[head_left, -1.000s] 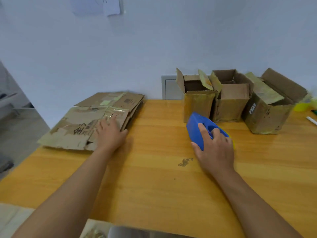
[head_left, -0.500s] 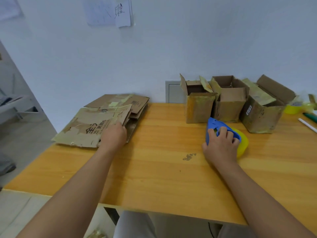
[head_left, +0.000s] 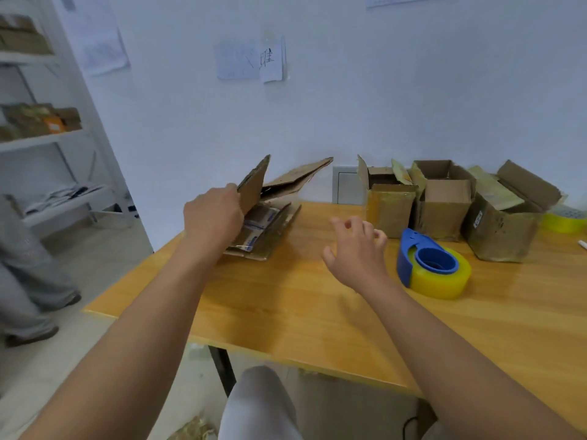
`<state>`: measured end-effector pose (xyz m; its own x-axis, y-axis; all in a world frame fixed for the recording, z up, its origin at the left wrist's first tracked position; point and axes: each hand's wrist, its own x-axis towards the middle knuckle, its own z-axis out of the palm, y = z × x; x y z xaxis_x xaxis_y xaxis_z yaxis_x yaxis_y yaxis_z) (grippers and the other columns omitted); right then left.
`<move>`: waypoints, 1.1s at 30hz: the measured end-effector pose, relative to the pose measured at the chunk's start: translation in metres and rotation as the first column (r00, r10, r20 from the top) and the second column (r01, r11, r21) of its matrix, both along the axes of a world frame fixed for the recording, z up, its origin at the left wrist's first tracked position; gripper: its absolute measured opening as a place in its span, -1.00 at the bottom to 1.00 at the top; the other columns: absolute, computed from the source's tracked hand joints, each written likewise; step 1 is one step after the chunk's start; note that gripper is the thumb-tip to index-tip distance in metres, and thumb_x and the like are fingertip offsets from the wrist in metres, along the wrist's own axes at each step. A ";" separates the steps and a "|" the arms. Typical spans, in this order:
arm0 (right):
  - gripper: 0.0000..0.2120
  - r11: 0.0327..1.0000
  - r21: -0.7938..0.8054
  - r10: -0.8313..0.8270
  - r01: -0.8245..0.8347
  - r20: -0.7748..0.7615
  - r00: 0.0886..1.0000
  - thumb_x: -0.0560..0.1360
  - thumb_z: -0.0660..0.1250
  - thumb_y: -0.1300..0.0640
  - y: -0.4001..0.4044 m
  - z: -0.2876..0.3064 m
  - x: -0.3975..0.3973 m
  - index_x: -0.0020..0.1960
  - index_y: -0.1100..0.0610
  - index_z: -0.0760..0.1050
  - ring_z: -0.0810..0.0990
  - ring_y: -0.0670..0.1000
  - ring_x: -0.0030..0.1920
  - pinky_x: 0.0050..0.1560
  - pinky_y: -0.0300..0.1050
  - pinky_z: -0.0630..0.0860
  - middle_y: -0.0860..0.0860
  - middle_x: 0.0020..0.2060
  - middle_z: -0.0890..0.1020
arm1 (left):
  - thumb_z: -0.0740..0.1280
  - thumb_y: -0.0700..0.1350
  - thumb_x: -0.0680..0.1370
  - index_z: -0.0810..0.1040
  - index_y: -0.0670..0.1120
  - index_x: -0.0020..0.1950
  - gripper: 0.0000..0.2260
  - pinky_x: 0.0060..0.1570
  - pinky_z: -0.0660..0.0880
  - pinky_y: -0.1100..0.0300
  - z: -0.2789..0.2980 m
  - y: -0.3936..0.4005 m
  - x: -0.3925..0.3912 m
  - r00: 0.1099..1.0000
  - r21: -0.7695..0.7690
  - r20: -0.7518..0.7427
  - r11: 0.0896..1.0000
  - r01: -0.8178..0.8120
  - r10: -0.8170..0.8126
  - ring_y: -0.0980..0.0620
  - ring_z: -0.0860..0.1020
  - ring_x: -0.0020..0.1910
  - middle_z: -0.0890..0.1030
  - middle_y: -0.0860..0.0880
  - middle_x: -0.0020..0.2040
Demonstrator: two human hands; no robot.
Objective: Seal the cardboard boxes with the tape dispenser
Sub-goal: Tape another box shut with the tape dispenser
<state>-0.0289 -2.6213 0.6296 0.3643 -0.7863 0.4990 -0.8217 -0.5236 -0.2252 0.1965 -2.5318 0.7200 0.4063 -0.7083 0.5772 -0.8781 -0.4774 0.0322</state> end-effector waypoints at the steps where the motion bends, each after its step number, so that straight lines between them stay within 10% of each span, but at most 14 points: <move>1: -0.51 1.000 0.021 0.019 -0.020 0.028 0.999 0.52 0.24 -0.07 0.000 0.005 0.004 0.42 -0.03 0.29 0.32 0.12 0.31 0.33 0.20 0.21 0.07 0.29 0.37 | 0.15 -0.10 0.64 0.50 -0.03 0.08 -0.86 -0.39 0.21 0.14 0.010 0.012 0.000 1.000 -0.018 0.024 1.000 0.007 -0.007 -0.02 0.37 -0.39 0.39 0.01 -0.32; 9: 0.01 0.920 0.295 -0.010 -0.259 0.677 0.736 0.44 0.46 -0.22 -0.017 0.037 -0.004 0.62 -0.02 -0.12 0.12 0.16 0.55 0.45 0.16 0.24 0.00 0.59 -0.02 | 0.17 -0.03 0.68 0.59 0.00 0.19 -0.77 -0.04 0.35 -0.05 0.070 0.100 0.016 0.974 -0.190 0.220 0.977 0.101 -0.057 -0.19 0.53 0.05 0.66 -0.08 0.08; 13: 0.24 0.866 0.300 -0.010 -0.399 0.810 0.586 0.24 0.46 -0.44 -0.019 0.046 -0.021 0.61 -0.10 -0.23 0.05 0.07 0.59 0.50 0.14 0.15 -0.05 0.62 -0.01 | 0.17 -0.05 0.68 0.60 -0.04 0.20 -0.76 0.05 0.28 -0.11 0.075 0.116 0.029 0.990 -0.293 0.052 0.945 0.144 -0.135 -0.23 0.41 0.17 0.62 -0.10 0.16; 17: -0.06 0.911 0.183 0.023 -0.370 0.872 0.488 0.31 0.45 -0.39 -0.014 0.056 -0.032 0.52 0.01 0.20 0.46 0.04 0.37 0.34 0.07 0.45 -0.06 0.35 0.49 | 0.21 -0.03 0.67 0.61 -0.10 0.20 -0.75 0.23 0.28 -0.05 0.075 0.114 0.033 0.969 -0.393 -0.109 0.905 0.161 -0.220 -0.23 0.30 0.26 0.38 -0.20 0.21; 23: -0.43 0.990 0.066 -0.003 -0.124 0.891 0.455 0.39 0.45 -0.32 0.005 0.057 -0.057 0.22 -0.07 0.32 0.55 -0.25 -0.03 -0.06 -0.28 0.47 -0.25 -0.01 0.56 | 0.31 0.18 0.58 0.44 0.18 0.38 -0.63 0.30 0.13 0.11 0.063 0.088 0.033 0.923 -0.553 -0.195 0.814 0.176 -0.332 -0.17 0.15 0.48 0.17 -0.12 0.49; 27: -0.48 0.998 0.060 -0.038 -0.037 0.899 0.436 0.43 0.48 -0.23 0.025 0.046 -0.081 0.19 -0.11 0.27 0.50 -0.34 -0.11 -0.22 -0.45 0.38 -0.30 -0.07 0.50 | 0.42 0.42 0.35 -0.03 0.23 0.58 -0.05 0.30 0.33 0.03 0.026 0.069 0.036 0.550 -0.655 -0.606 0.753 0.064 -0.575 0.00 0.33 0.39 0.15 -0.02 0.56; 30: -0.45 0.995 0.093 -0.068 -0.041 0.907 0.417 0.44 0.47 -0.22 0.037 0.038 -0.096 0.24 -0.08 0.25 0.52 -0.24 -0.04 -0.13 -0.40 0.37 -0.29 -0.01 0.48 | 0.43 0.51 0.21 -0.01 0.16 0.59 0.10 0.24 0.40 0.02 -0.001 0.053 0.033 0.285 -0.594 -0.752 0.798 0.097 -0.594 0.01 0.45 0.28 0.41 0.04 0.37; 33: -0.45 0.993 0.107 -0.075 -0.056 0.910 0.409 0.46 0.46 -0.20 0.044 0.031 -0.104 0.27 -0.01 0.27 0.57 -0.07 0.08 -0.03 -0.27 0.46 -0.16 0.06 0.54 | 0.46 0.43 0.28 0.29 0.02 0.47 -0.10 0.14 0.48 0.10 -0.019 0.035 0.021 0.202 -0.604 -0.766 0.791 0.095 -0.610 0.03 0.54 0.23 0.54 0.10 0.28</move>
<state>-0.1334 -2.5770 0.6604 -0.2615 -0.8551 0.4478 -0.1014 -0.4370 -0.8937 0.2179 -2.4968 0.7007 0.5776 -0.7795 0.2423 -0.1911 0.1595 0.9685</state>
